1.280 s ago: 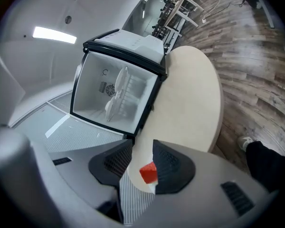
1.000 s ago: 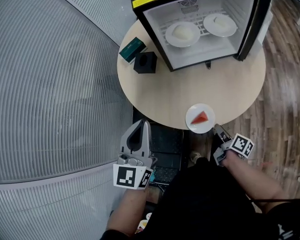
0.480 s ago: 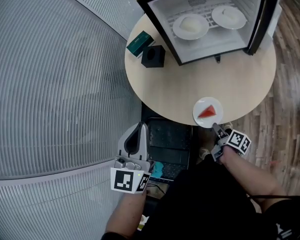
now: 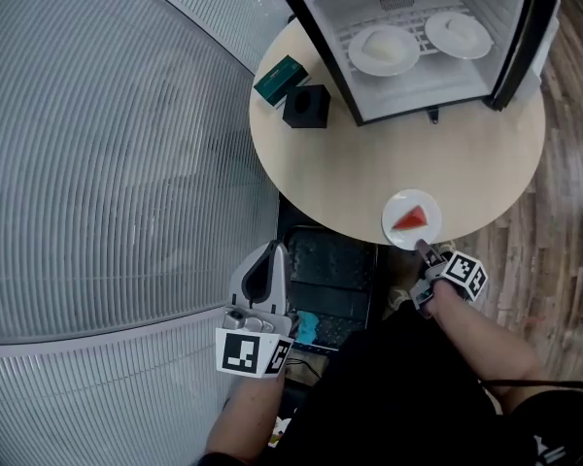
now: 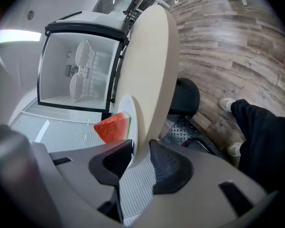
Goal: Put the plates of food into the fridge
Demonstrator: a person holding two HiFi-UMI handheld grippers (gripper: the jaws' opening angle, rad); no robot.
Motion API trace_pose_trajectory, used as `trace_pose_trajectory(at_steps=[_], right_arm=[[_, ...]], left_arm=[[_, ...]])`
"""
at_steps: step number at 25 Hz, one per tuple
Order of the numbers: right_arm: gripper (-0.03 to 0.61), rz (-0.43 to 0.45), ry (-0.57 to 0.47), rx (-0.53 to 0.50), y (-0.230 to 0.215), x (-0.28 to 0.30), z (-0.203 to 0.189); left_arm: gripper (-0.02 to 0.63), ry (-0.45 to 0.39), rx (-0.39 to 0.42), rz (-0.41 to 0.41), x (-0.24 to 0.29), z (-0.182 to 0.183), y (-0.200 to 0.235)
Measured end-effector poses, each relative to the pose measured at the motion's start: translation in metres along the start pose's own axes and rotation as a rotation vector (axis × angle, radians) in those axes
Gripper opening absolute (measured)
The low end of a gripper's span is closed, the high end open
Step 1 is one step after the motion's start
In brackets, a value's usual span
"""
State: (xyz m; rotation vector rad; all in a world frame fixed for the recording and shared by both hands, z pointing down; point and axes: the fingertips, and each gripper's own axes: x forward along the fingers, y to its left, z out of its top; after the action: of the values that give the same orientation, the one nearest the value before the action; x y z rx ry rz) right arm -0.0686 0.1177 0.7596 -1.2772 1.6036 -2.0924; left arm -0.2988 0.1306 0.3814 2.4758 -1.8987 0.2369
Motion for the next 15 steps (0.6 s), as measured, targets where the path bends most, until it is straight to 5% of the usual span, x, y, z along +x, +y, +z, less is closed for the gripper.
trace_pose_trajectory(at_steps=[8, 15], right_arm=[[0.129, -0.02, 0.03, 0.016, -0.009, -0.014, -0.003], [0.129, 0.089, 0.002, 0.051, -0.001, -0.004, 0.0]], left_arm=[[0.003, -0.005, -0.016, -0.005, 0.005, -0.003, -0.001], [0.003, -0.002, -0.006, -0.017, 0.009, -0.004, -0.003]])
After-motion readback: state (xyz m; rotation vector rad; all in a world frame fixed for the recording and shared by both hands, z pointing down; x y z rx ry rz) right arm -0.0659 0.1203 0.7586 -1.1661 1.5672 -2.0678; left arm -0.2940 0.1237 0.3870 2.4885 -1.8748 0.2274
